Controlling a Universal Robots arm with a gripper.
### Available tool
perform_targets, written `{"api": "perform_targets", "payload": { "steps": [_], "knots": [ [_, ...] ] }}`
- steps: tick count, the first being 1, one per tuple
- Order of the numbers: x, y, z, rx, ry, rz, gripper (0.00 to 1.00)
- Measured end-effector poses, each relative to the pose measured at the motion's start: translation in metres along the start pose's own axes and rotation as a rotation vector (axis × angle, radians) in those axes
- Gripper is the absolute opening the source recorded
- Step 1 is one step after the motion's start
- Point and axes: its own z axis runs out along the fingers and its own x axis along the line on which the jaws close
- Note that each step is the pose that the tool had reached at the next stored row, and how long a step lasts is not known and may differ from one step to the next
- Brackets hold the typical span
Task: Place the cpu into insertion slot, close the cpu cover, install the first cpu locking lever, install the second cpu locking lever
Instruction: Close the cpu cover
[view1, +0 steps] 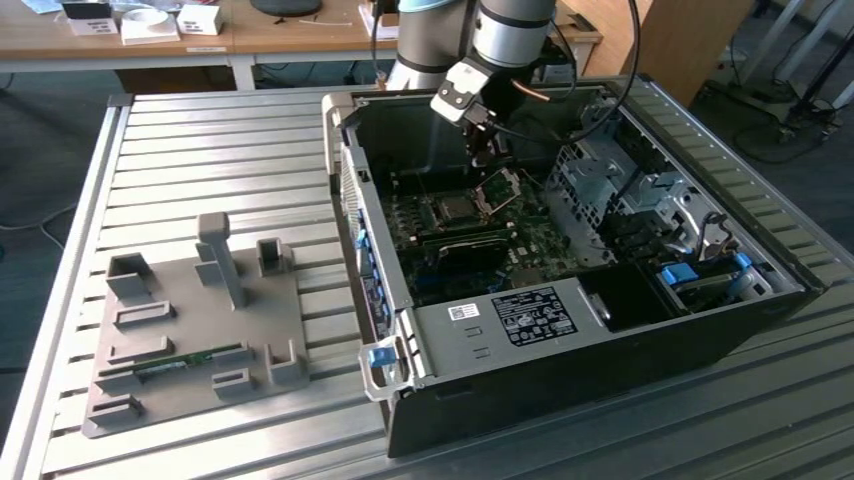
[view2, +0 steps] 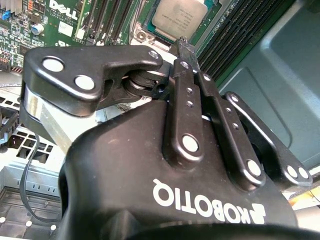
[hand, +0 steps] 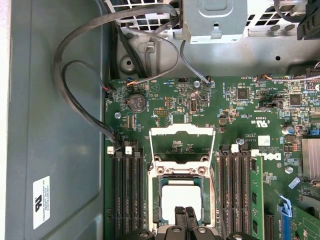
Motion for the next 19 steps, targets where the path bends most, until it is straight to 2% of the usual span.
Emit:
{"api": "perform_targets", "payload": {
  "steps": [7,19],
  "knots": [
    [0.0000,0.0018,-0.0001,0.0001,-0.0001,0.000,0.11],
    [0.0002,0.0124,0.0001,0.0000,-0.0001,0.000,0.11]
  ]
}}
